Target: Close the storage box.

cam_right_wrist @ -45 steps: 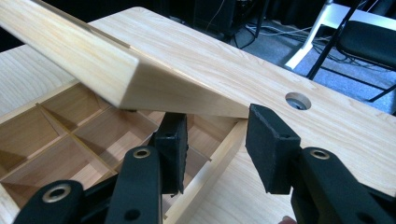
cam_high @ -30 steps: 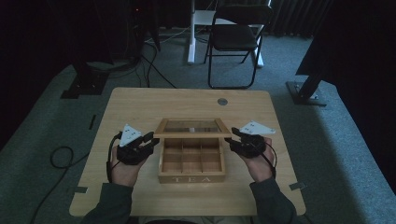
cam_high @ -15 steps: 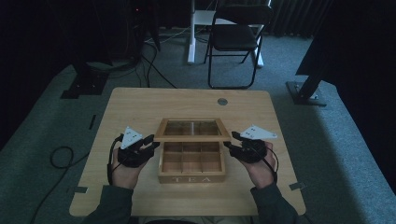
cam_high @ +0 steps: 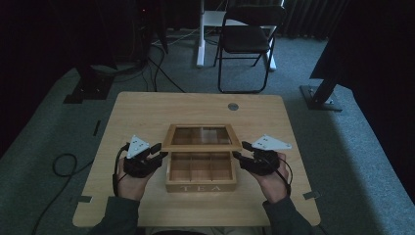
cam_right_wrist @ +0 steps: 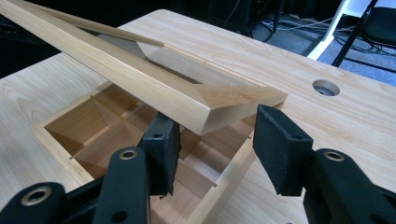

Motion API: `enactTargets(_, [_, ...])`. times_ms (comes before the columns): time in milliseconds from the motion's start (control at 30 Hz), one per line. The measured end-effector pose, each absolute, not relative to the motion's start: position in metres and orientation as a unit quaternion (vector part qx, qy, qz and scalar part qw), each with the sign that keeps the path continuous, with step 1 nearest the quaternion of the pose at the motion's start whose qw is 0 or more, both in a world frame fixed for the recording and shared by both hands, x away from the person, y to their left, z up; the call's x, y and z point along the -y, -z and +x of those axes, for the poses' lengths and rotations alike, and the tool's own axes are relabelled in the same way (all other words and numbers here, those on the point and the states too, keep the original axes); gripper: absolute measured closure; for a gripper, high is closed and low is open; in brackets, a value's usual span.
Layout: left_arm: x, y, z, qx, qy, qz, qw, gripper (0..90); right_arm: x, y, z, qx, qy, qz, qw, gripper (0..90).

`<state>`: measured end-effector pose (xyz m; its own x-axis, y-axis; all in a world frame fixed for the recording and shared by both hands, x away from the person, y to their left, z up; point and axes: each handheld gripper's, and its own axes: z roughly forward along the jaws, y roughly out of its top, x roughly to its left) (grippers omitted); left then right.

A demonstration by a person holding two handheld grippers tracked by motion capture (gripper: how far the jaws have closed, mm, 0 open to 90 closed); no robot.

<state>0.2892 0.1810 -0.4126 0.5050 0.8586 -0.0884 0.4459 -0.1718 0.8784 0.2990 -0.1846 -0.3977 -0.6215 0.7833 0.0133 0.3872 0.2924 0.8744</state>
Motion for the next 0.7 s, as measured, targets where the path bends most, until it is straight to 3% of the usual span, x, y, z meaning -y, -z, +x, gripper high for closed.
enactTargets(300, [-0.184,0.415,0.280,-0.449,-0.218,0.730,0.466,55.8,0.184,0.403,0.293,-0.777,-0.454,0.376,0.218,50.4])
enactTargets(700, [-0.187,0.422,0.271,-0.453,-0.211,0.730,0.465,53.7,0.183,0.411,0.286,-0.782,-0.445,0.372,0.230,50.1])
